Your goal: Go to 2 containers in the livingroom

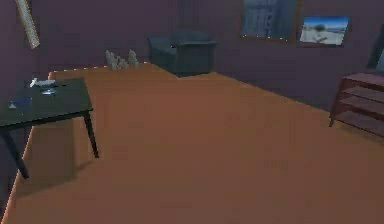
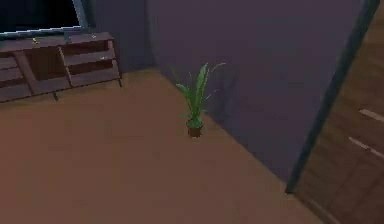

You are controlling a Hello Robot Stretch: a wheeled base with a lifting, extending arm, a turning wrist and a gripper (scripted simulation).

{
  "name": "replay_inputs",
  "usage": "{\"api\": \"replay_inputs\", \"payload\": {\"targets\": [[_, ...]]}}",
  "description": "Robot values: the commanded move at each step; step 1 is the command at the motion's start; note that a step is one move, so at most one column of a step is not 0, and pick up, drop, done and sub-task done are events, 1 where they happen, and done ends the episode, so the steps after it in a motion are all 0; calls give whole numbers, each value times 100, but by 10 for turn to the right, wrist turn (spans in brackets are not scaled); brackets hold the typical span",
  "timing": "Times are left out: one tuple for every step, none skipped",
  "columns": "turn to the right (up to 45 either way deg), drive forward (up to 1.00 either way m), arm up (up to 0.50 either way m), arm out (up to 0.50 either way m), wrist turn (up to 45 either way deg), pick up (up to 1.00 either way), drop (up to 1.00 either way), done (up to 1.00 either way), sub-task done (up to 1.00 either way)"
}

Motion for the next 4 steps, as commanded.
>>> {"api": "replay_inputs", "payload": {"targets": [[-240,0,0,0,0,0,0,0,0],[0,100,0,0,0,0,0,0,0],[-60,0,0,0,0,0,0,0,0],[0,55,0,0,0,0,0,0,0]]}}
